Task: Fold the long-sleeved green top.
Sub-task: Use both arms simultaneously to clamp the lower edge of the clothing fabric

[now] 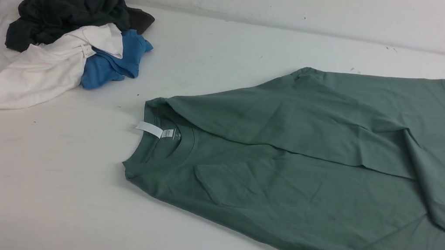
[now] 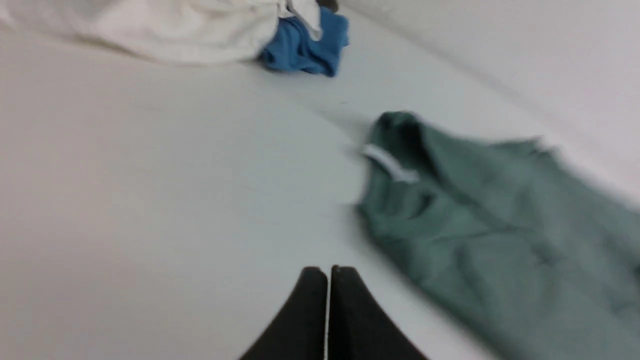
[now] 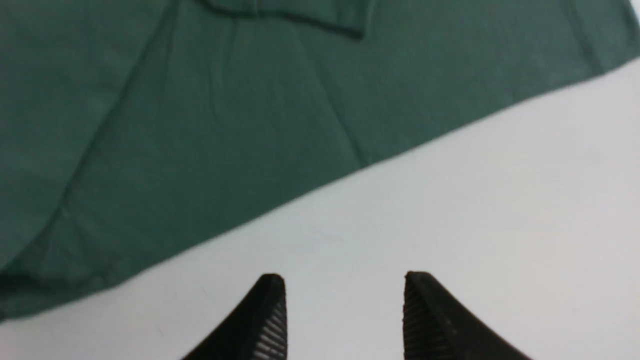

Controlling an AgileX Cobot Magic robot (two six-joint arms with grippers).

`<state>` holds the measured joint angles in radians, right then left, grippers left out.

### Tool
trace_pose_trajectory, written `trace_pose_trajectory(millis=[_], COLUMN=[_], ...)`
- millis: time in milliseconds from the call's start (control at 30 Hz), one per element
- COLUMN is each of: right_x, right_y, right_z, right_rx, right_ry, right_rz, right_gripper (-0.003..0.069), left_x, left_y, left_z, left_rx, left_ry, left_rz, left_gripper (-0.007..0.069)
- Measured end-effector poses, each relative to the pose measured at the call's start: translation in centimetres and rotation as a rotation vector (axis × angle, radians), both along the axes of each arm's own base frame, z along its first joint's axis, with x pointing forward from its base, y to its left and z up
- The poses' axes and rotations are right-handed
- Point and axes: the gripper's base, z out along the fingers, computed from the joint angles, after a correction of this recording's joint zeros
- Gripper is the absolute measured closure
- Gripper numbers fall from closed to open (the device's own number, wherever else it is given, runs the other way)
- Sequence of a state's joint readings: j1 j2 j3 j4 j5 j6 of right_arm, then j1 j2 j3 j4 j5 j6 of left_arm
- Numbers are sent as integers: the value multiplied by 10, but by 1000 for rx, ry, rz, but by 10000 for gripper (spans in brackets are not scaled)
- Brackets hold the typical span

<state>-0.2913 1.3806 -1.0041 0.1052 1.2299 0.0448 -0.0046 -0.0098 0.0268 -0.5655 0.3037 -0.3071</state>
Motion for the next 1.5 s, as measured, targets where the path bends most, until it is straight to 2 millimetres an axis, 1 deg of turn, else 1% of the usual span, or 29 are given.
trace_pose_trajectory(millis=[33, 100, 167, 233, 333, 400, 433, 467, 500, 533, 567, 600, 667, 700, 767, 833, 867, 900, 933, 1000, 1033, 1100, 1133, 1167, 1233, 1333, 1367, 1467, 1500], right_x=[-7, -20, -27, -30, -31, -29, -29, -27, -27, -25, -25, -24, -24, -23, -23, -23, -22, -22, -21, -21, -21, -21, -21, -21, -20, -20, -20, -20, -20], right_y=[2, 6, 9, 11, 12, 13, 13, 13, 13, 13, 13, 13, 13, 13, 13, 12, 12, 12, 12, 12, 12, 12, 12, 12, 12, 12, 12, 12, 12], right_z=[-3, -6, -7, -4, 0, 1, 1, 1, 1, 1, 2, 2, 2, 2, 2, 2, 2, 2, 3, 3, 3, 3, 3, 3, 3, 3, 3, 2, 2], right_rx=[2, 6, 13, 14, 13, 19, 20, 22, 20, 24, 24, 23, 22, 22, 21, 19, 18, 15, 10, 8, 8, 6, 6, 7, 8, 12, 12, 14, 14], right_ry=[9, 16, 12, -4, -45, -66, -68, -89, -94, -109, -120, -126, -131, -132, -134, -143, -144, -151, -159, -161, -161, -162, -162, -163, -167, -176, -176, -179, -178], right_rz=[7, 13, 17, 23, 21, 19, 18, 13, 13, 9, 8, 12, 11, 11, 11, 9, 9, 13, 21, 26, 26, 31, 31, 31, 30, 27, 27, 28, 28], right_gripper=[377, 390, 399, 404, 408, 408, 408, 409, 409, 409, 409, 409, 409, 409, 409, 410, 410, 411, 410, 410, 410, 410, 410, 410, 410, 410, 410, 410, 410], left_x=[0, 1, 2, 2, 1, -4, -4, -4, -4, 2, 9, 22, 44, 57, 85, 114, 117, 131, 153, 172, 176, 194, 195, 205, 215, 226, 226, 236, 238], left_y=[-2, -3, 0, 5, 6, 3, 2, -2, -4, -8, -12, -17, -24, -27, -30, -28, -28, -27, -26, -25, -25, -25, -25, -26, -32, -50, -52, -72, -75], left_z=[3, 7, 12, 16, 28, 53, 59, 80, 81, 96, 104, 106, 104, 99, 84, 68, 67, 59, 48, 38, 37, 30, 29, 28, 27, 29, 29, 27, 26], left_rx=[-162, -349, -451, -482, -412, -301, -277, -169, -154, -51, 25, 97, 168, 213, 295, 373, 379, 390, 403, 394, 392, 353, 350, 328, 317, 331, 337, 415, 437], left_ry=[-2, -15, -59, -113, -171, -233, -242, -251, -244, -212, -163, -73, 102, 214, 426, 595, 609, 672, 747, 801, 809, 856, 859, 877, 896, 925, 927, 972, 984], left_rz=[7, 22, 57, 99, 99, 45, 33, -18, -31, -82, -144, -208, -336, -408, -541, -644, -653, -684, -710, -724, -727, -711, -709, -699, -716, -786, -790, -808, -802], left_gripper=[629, 629, 629, 629, 629, 629, 629, 629, 629, 629, 629, 629, 629, 629, 629, 629, 629, 629, 629, 629, 629, 629, 629, 629, 627, 609, 607, 550, 526])
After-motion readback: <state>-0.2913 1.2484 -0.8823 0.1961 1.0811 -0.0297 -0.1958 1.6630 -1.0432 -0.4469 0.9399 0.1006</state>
